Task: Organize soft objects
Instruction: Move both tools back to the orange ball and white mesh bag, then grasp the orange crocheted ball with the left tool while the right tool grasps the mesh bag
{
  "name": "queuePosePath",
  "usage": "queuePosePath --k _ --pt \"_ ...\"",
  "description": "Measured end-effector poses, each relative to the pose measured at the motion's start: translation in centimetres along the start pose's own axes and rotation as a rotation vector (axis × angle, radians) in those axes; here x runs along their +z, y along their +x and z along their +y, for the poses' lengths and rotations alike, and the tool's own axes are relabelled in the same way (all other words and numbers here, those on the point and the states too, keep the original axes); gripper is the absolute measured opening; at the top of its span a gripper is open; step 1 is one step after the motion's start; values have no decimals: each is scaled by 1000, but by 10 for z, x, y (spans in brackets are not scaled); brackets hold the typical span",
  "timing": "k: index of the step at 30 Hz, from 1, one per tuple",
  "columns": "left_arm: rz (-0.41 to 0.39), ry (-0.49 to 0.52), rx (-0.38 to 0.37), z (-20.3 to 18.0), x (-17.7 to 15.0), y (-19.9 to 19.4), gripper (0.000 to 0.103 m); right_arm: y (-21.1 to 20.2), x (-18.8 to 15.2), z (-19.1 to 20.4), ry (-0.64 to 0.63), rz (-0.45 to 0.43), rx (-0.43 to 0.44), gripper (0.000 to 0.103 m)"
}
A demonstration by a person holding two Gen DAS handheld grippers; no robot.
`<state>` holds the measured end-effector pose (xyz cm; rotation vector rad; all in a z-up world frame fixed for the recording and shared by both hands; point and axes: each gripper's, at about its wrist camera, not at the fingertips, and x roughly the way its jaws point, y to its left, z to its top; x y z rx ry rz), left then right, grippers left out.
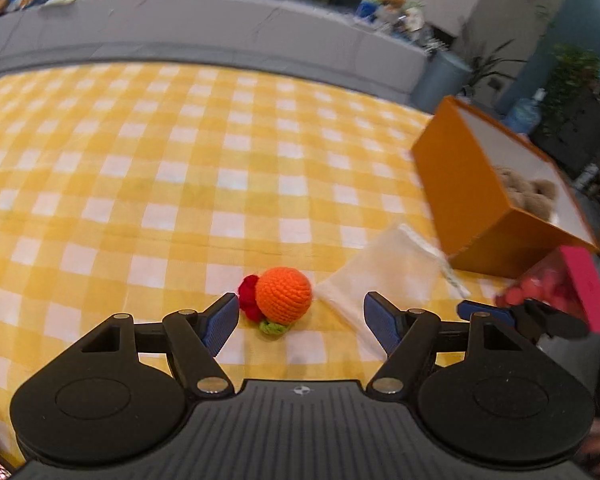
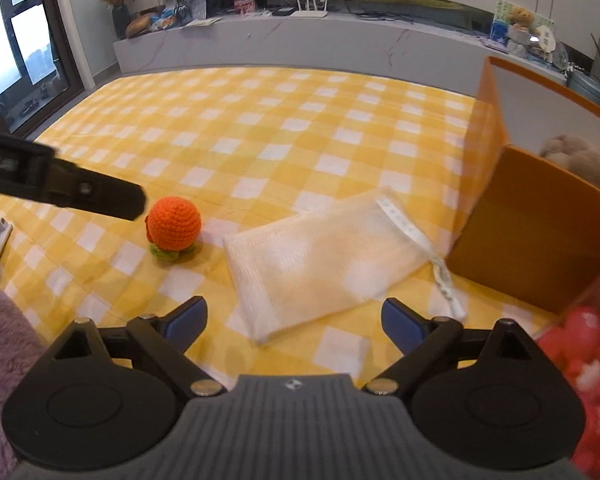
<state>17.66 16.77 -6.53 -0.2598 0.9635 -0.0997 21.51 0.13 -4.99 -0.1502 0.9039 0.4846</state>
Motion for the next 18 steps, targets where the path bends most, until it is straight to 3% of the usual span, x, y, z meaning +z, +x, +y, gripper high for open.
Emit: queuePosePath --k 5,7,10,13,18 --pt "31 27 57 -10 1 22 77 14 7 -6 13 -3 -11 92" --pt "43 7 47 -7 0 26 70 19 7 -7 21 1 3 92" --pt "59 -32 19 -1 1 30 68 27 6 -3 -1 0 15 93" --pt "61 -61 39 5 0 32 57 36 6 -1 -30 -7 -5 93" --pt "67 -87 41 9 1 36 52 46 9 -10 19 -26 13 90"
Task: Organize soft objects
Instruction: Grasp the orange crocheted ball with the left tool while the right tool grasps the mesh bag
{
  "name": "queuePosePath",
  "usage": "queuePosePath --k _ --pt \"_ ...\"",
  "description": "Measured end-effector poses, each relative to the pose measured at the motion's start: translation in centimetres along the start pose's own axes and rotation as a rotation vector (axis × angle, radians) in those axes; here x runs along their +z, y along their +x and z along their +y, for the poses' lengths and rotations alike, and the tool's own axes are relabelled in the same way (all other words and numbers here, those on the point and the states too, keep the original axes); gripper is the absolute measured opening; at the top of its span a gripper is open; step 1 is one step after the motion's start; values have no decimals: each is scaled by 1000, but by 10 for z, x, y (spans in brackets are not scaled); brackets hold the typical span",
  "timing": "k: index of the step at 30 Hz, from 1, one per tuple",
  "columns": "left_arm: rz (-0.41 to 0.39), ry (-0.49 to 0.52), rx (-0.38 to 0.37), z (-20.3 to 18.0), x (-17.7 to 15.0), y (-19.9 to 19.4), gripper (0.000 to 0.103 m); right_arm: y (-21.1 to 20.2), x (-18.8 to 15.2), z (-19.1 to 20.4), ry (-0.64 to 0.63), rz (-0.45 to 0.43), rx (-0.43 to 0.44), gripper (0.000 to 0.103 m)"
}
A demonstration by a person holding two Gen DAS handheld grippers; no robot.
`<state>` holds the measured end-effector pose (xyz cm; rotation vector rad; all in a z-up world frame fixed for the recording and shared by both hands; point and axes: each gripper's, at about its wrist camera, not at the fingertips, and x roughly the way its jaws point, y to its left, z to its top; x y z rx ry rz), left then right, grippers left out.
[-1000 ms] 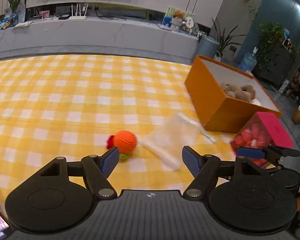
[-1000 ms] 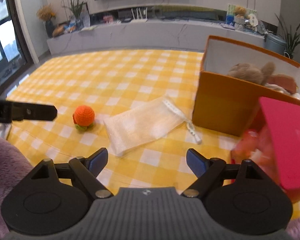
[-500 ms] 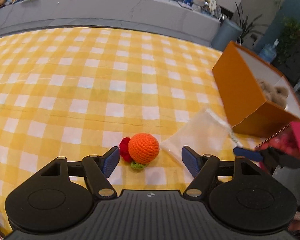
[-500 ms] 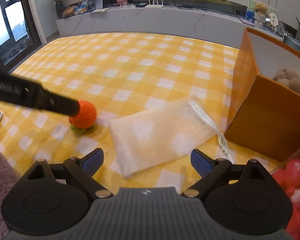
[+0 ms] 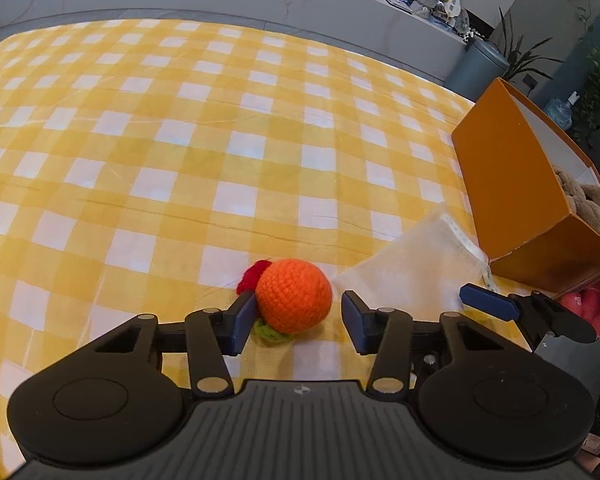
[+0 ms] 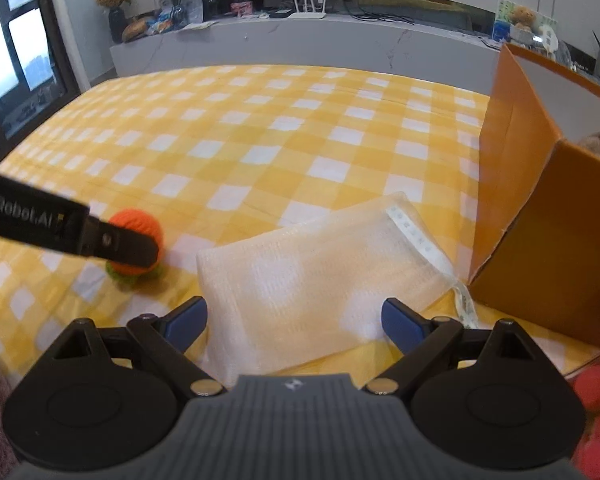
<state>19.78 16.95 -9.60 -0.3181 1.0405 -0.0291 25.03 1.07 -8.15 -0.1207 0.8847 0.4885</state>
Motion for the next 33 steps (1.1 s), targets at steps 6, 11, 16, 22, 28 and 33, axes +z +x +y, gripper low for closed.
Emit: queuePosePath --k 6,11,16,22,28,33 --pt "16 -43 6 8 0 5 47 4 -4 6 -36 -36 -13 80" --pt "9 -42 8 8 0 3 47 1 -6 8 -70 -68 -32 53" --pt "-12 -44 0 7 0 -1 47 0 0 -1 -40 -55 -12 6" --pt "-83 -21 -29 3 -2 -19 47 -14 2 0 -54 -56 6 1" --pt "-156 15 -57 -13 -11 -46 47 -54 2 2 -43 -100 32 1" --pt "-180 16 -82 -31 -28 -64 47 -97 -5 -4 16 -149 53 1"
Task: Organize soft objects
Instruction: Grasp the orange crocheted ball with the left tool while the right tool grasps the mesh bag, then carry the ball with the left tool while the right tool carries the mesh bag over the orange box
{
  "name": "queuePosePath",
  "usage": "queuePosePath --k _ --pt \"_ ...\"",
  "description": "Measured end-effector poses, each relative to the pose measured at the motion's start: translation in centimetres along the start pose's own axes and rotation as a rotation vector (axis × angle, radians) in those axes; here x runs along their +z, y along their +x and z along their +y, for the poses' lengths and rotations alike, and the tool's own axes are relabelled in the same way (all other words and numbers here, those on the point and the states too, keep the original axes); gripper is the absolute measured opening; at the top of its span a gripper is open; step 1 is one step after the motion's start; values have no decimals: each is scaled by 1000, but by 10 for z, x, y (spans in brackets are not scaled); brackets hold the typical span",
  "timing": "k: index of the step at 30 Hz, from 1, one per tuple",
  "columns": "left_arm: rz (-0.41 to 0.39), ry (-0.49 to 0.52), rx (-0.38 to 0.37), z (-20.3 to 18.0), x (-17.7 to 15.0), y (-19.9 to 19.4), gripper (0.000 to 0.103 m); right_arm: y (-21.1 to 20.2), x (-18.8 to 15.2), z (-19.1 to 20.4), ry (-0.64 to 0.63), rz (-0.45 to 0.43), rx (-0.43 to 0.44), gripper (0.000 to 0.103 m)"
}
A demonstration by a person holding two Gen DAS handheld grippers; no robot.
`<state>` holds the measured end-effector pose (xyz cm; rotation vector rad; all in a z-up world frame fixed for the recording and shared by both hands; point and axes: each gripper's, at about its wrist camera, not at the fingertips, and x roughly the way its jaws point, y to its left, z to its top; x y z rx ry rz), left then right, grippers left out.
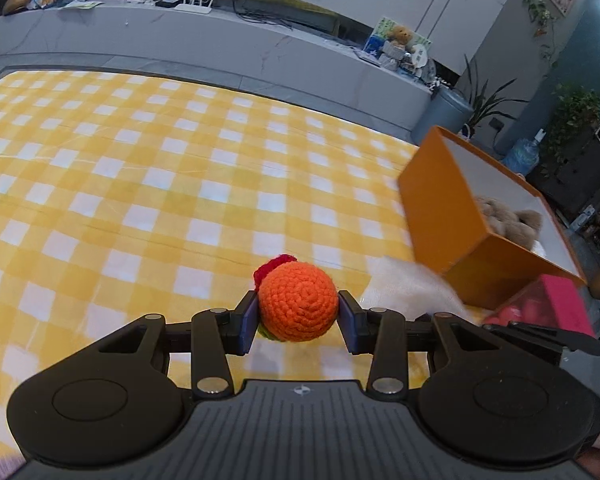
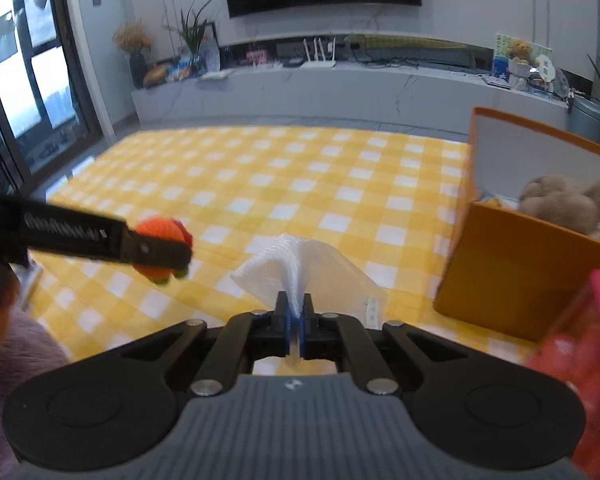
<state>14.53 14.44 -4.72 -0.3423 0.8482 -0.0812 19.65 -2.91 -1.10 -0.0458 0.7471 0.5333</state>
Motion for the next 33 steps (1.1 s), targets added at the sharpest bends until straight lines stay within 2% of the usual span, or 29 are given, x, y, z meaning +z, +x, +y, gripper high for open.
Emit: queuePosePath --k 6,18,25,33 --pt "-6 16 -39 -32 -14 -18 47 -50 -6 -13 61 -68 -8 1" --pt "-72 156 -104 -122 -13 -47 47 -141 -11 -65 177 -232 -57 1" --pt "-105 231 -151 -173 -2 -41 47 -187 -6 -102 174 -306 -120 1" --pt "-119 311 -201 -223 15 -19 47 -201 9 -146 176 -330 -170 1"
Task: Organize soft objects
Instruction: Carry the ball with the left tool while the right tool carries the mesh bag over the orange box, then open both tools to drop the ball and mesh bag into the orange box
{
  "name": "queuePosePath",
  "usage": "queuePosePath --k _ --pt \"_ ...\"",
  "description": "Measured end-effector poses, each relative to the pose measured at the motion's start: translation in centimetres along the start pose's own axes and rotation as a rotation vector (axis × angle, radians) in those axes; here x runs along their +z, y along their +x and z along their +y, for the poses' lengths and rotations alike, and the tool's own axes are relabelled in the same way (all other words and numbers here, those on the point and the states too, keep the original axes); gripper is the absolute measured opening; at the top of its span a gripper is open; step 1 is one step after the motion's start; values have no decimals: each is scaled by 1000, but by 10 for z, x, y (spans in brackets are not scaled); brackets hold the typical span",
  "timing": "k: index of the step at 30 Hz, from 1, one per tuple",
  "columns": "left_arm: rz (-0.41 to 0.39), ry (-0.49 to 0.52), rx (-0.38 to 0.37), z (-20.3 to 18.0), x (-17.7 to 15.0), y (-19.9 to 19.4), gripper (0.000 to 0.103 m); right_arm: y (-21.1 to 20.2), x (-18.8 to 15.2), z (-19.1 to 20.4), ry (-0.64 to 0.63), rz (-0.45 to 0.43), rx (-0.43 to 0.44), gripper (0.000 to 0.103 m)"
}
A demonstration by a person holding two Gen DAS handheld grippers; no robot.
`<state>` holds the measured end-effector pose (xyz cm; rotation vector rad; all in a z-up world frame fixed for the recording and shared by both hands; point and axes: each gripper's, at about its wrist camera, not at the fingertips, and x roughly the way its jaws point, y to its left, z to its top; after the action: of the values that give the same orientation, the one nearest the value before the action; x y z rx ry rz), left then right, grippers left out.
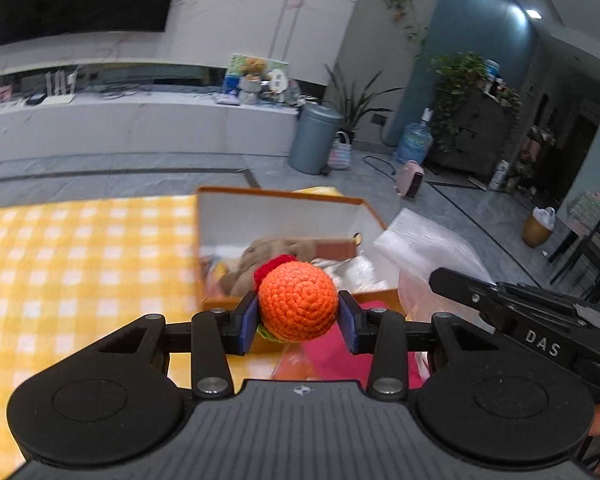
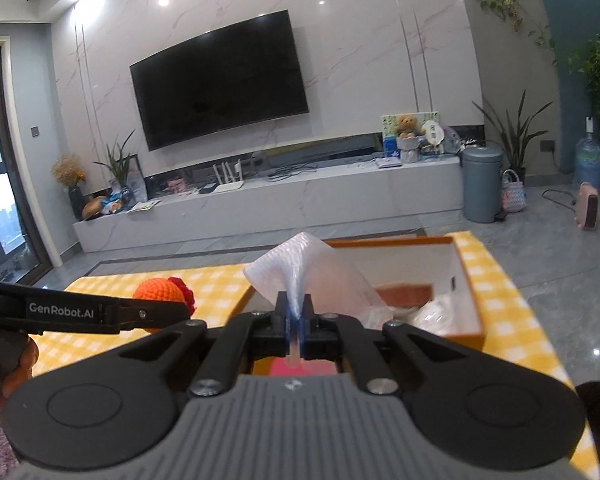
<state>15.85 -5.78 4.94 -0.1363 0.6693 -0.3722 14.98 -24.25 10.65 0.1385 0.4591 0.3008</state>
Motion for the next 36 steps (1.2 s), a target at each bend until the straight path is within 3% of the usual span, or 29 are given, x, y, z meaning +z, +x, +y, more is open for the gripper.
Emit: queuePosePath --k 6,12,17,26,35,36 --pt "-6 39 -24 -12 21 26 47 13 33 -23 -46 -43 -33 1" --pt "2 55 -34 -14 40 57 47 51 63 -44 -68 -48 -53 1" --pt "34 67 -33 -13 48 90 47 104 66 -60 -86 67 -89 1" --pt "148 92 9 -4 39 154 47 184 32 -90 -62 342 -124 2" --pt "189 140 62 -4 27 169 47 208 11 -84 -123 448 -133 11" --pt "190 140 61 -4 26 169 47 205 11 -84 -125 445 -130 17"
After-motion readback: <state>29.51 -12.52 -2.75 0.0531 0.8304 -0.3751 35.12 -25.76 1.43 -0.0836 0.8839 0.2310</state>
